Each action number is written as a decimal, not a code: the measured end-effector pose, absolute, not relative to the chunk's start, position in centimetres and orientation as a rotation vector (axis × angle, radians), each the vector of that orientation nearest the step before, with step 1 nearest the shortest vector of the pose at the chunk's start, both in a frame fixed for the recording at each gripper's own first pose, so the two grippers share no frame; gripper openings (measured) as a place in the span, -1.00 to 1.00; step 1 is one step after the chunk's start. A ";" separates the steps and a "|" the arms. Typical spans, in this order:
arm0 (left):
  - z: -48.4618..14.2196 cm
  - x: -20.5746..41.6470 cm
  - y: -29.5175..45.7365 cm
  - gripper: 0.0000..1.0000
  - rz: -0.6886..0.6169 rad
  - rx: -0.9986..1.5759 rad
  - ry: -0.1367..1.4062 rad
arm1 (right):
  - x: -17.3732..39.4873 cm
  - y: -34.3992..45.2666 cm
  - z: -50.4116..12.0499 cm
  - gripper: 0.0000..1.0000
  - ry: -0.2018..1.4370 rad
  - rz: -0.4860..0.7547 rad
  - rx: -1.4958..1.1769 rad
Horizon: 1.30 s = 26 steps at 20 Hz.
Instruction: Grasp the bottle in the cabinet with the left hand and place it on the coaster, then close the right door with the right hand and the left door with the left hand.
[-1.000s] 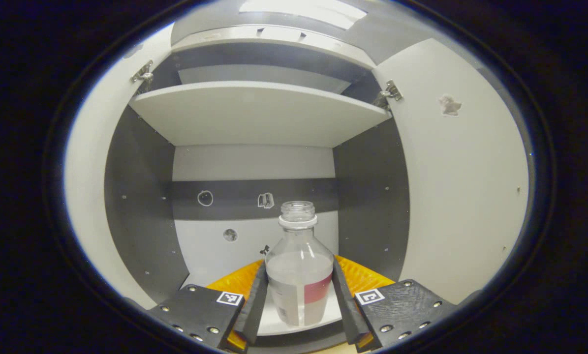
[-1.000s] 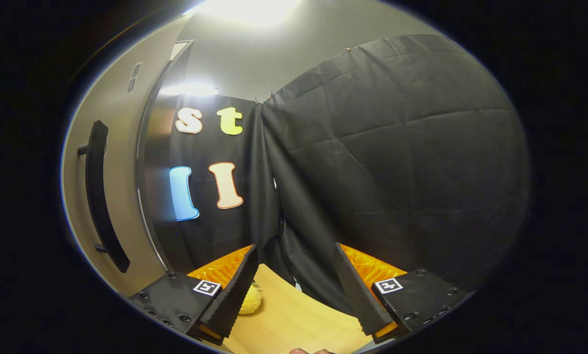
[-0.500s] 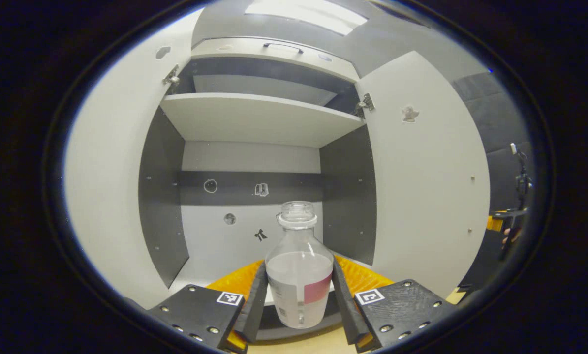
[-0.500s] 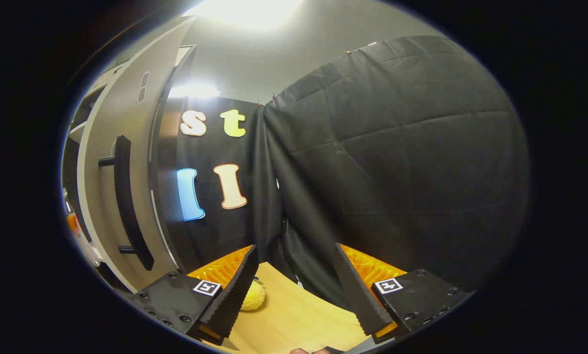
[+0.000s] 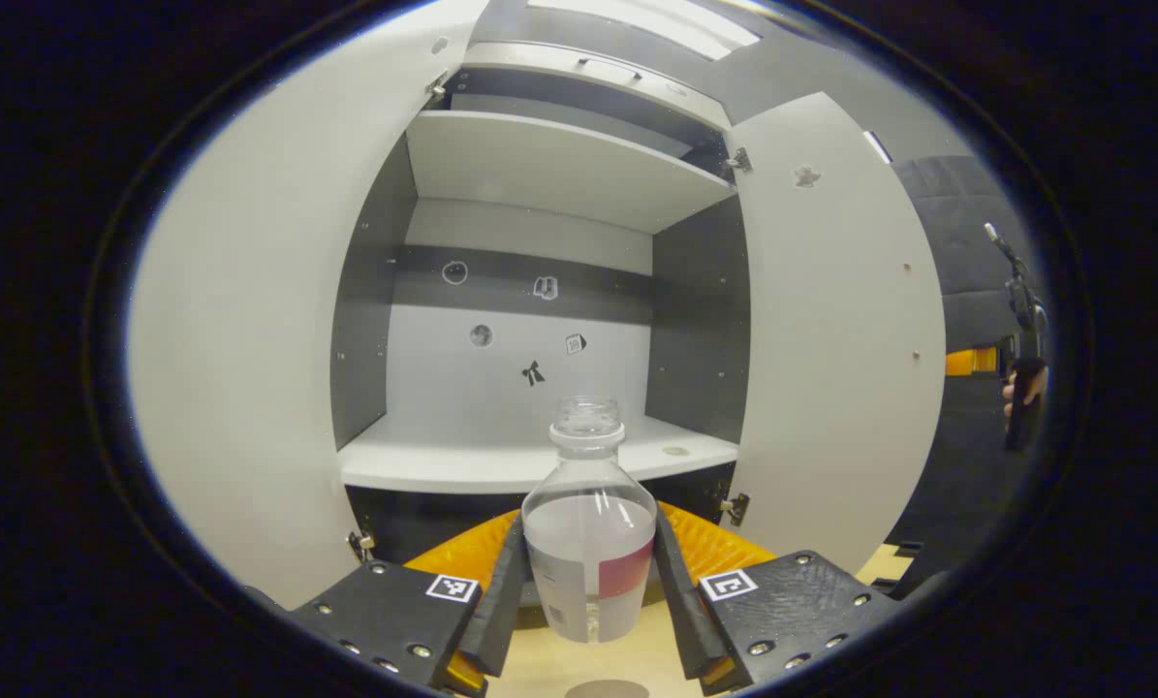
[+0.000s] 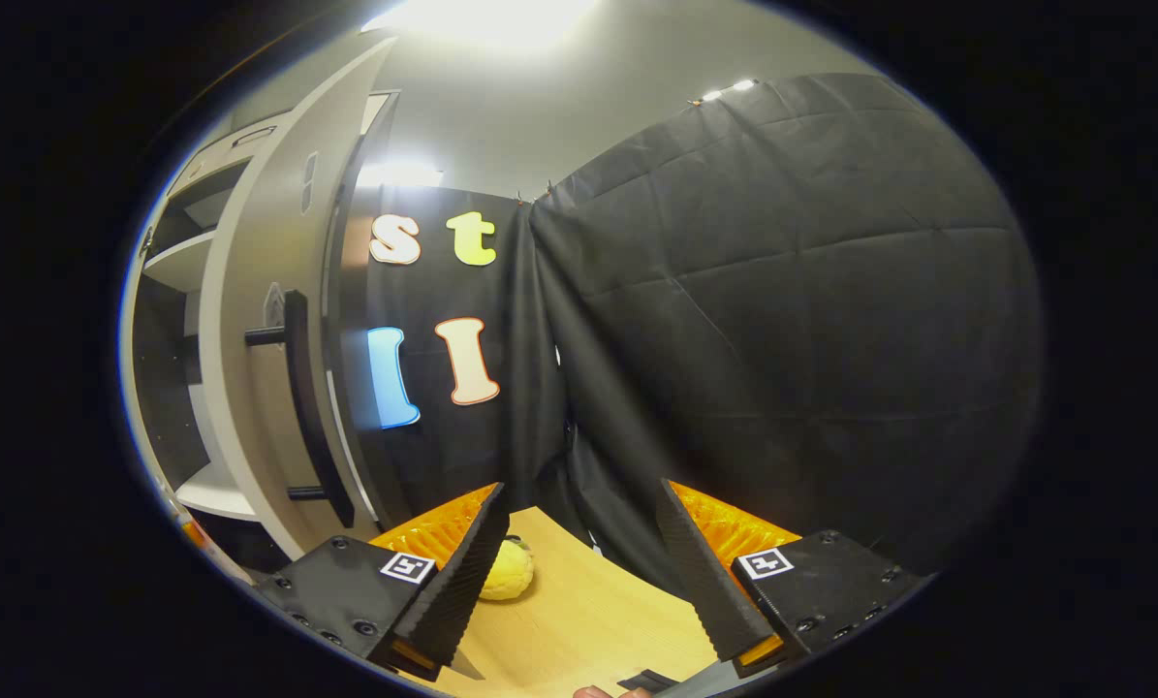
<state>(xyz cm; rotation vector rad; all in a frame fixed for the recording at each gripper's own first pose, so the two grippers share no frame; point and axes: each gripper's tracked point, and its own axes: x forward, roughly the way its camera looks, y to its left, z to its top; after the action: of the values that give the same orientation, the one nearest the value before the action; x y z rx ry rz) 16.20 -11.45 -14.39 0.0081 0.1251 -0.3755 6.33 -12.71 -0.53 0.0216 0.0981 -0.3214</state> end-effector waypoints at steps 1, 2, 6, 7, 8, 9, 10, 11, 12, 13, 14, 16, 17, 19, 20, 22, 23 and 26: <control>-15.6 15.8 -11.3 0.35 -0.382 0.006 0.135 | 5.9 -12.4 -0.7 0.95 0.106 -0.312 0.018; -16.9 15.3 -11.4 0.36 -0.392 0.000 0.149 | 5.5 -12.0 -0.7 0.94 0.112 -0.304 0.012; -22.2 13.5 -11.4 0.35 -0.398 -0.017 0.197 | 3.9 -11.6 -0.2 0.95 0.120 -0.306 0.003; -23.6 13.2 -11.4 0.35 -0.399 -0.021 0.211 | 3.3 -11.7 -0.3 0.95 0.126 -0.309 0.007; -25.0 12.9 -11.6 0.36 -0.401 -0.025 0.224 | 2.9 -11.7 -0.4 0.95 0.135 -0.315 0.009; -26.4 12.6 -11.6 0.36 -0.399 -0.024 0.241 | 2.2 -11.8 -0.4 0.95 0.144 -0.321 0.010; -27.8 12.3 -11.8 0.36 -0.399 -0.022 0.258 | 1.7 -11.9 -0.5 0.95 0.152 -0.325 0.012; -28.9 12.0 -11.8 0.36 -0.399 -0.017 0.268 | 1.4 -11.8 -0.5 0.95 0.157 -0.322 0.019; -29.9 11.8 -11.8 0.36 -0.395 -0.009 0.276 | 1.0 -11.8 -0.5 0.95 0.163 -0.323 0.027; -30.8 11.5 -11.7 0.36 -0.385 -0.003 0.281 | 0.5 -11.9 -0.6 0.95 0.168 -0.325 0.034; -31.8 11.6 -11.7 0.36 -0.379 0.006 0.287 | 0.2 -12.0 -0.5 0.95 0.172 -0.329 0.038; -33.4 11.4 -11.7 0.36 -0.366 0.046 0.297 | -0.3 -12.0 -0.3 0.95 0.177 -0.334 0.036; -34.0 11.4 -12.0 0.36 -0.372 0.066 0.298 | -0.6 -12.1 -0.3 0.95 0.179 -0.337 0.032; -35.1 11.1 -12.4 0.36 -0.380 0.093 0.309 | -1.1 -12.3 -0.5 0.95 0.196 -0.341 0.034; -35.6 11.0 -12.4 0.36 -0.382 0.100 0.316 | -1.1 -12.3 -0.6 0.95 0.206 -0.344 0.044; -36.2 10.8 -12.4 0.51 -0.382 0.114 0.317 | -1.4 -12.5 -0.9 0.95 0.218 -0.351 0.062; -36.2 10.7 -12.5 0.38 -0.385 0.118 0.314 | -1.3 -12.7 -0.9 0.95 0.220 -0.355 0.066; -36.1 10.6 -12.6 0.39 -0.394 0.124 0.318 | -1.5 -12.6 -1.4 0.95 0.228 -0.358 0.067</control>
<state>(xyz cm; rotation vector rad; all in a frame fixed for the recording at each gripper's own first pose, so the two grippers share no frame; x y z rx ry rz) 10.56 -12.56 -36.06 0.1237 0.3183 -0.3935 -1.45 -12.58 -1.36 0.0666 0.2283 -0.3579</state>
